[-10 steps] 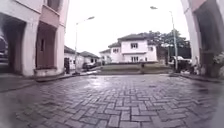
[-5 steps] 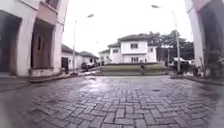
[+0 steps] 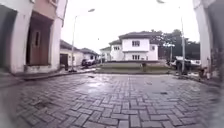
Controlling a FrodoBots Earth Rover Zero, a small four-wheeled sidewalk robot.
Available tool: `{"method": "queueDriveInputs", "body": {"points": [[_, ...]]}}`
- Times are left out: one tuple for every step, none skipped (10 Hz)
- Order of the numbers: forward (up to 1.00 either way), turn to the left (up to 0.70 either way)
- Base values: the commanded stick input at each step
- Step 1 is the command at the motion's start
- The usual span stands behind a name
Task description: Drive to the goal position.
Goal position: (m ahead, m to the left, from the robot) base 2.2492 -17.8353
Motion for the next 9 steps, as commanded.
{"method": "queueDriveInputs", "body": {"points": [[0.70,0.00],[0.70,0.00],[0.70,0.00],[0.70,0.00],[0.70,0.00],[0.70,0.00],[0.70,0.00],[0.70,0.00],[0.70,0.00]]}}
